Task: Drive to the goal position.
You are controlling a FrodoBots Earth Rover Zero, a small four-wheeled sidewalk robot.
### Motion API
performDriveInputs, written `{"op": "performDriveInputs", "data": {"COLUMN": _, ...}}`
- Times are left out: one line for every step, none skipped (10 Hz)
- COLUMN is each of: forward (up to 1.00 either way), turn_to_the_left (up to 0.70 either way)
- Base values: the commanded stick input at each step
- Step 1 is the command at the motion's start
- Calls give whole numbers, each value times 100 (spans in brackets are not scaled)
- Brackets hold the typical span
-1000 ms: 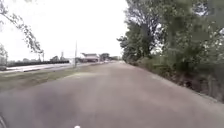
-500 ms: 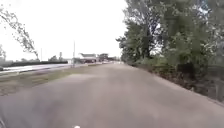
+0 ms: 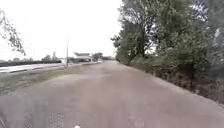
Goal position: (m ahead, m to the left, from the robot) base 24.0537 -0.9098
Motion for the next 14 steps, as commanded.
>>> {"op": "performDriveInputs", "data": {"forward": 100, "turn_to_the_left": -9}}
{"op": "performDriveInputs", "data": {"forward": 100, "turn_to_the_left": -9}}
{"op": "performDriveInputs", "data": {"forward": 100, "turn_to_the_left": -9}}
{"op": "performDriveInputs", "data": {"forward": 100, "turn_to_the_left": -9}}
{"op": "performDriveInputs", "data": {"forward": 100, "turn_to_the_left": -9}}
{"op": "performDriveInputs", "data": {"forward": 100, "turn_to_the_left": -8}}
{"op": "performDriveInputs", "data": {"forward": 100, "turn_to_the_left": -8}}
{"op": "performDriveInputs", "data": {"forward": 100, "turn_to_the_left": -8}}
{"op": "performDriveInputs", "data": {"forward": 100, "turn_to_the_left": -8}}
{"op": "performDriveInputs", "data": {"forward": 100, "turn_to_the_left": -8}}
{"op": "performDriveInputs", "data": {"forward": 100, "turn_to_the_left": -8}}
{"op": "performDriveInputs", "data": {"forward": 100, "turn_to_the_left": -8}}
{"op": "performDriveInputs", "data": {"forward": 100, "turn_to_the_left": -8}}
{"op": "performDriveInputs", "data": {"forward": 100, "turn_to_the_left": -8}}
